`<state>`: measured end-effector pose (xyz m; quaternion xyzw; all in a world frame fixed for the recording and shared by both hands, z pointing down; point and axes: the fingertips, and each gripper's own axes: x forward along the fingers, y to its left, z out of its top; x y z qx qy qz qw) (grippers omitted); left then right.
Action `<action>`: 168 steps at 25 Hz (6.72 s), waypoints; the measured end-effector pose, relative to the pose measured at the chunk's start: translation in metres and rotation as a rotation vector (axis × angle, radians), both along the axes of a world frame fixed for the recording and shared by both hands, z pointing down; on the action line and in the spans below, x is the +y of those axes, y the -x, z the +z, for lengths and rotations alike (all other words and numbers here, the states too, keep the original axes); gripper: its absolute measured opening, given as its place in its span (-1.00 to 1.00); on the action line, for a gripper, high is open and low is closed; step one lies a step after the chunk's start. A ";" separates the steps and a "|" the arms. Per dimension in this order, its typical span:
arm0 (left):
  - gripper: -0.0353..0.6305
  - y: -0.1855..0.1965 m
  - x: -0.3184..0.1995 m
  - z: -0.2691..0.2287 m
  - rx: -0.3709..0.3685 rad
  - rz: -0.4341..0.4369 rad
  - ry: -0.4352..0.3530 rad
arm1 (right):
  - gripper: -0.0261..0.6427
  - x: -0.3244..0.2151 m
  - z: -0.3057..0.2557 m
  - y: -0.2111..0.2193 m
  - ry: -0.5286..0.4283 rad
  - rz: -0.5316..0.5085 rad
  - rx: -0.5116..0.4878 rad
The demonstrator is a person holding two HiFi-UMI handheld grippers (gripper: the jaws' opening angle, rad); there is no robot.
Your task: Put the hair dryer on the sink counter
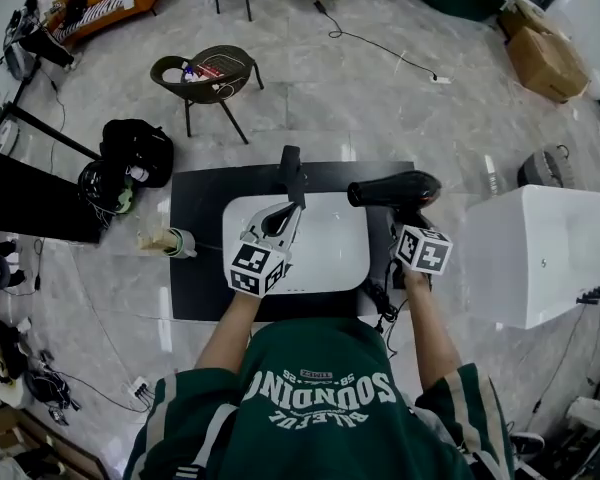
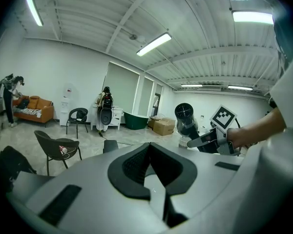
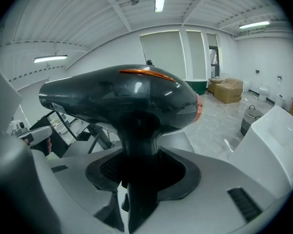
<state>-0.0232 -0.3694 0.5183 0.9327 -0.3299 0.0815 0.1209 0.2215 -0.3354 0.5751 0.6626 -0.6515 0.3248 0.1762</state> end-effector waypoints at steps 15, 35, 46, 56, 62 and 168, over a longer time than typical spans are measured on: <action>-0.86 -0.023 -0.020 0.024 -0.016 -0.014 0.052 | -0.32 -0.036 0.052 -0.016 0.085 -0.028 -0.021; -0.86 -0.028 -0.048 0.043 -0.028 -0.039 0.099 | -0.33 -0.067 0.106 -0.019 0.180 -0.040 0.016; -0.86 -0.033 -0.046 0.047 -0.030 -0.040 0.120 | -0.33 -0.073 0.126 -0.026 0.202 -0.033 0.087; -0.86 -0.029 -0.045 0.059 -0.032 -0.053 0.143 | -0.33 -0.075 0.150 -0.032 0.248 -0.027 0.147; -0.86 -0.029 -0.046 0.060 -0.035 -0.056 0.152 | -0.33 -0.077 0.162 -0.035 0.283 -0.013 0.150; -0.86 0.031 0.004 0.016 0.019 -0.092 0.049 | -0.80 -0.021 -0.044 0.161 -0.385 -0.405 -0.004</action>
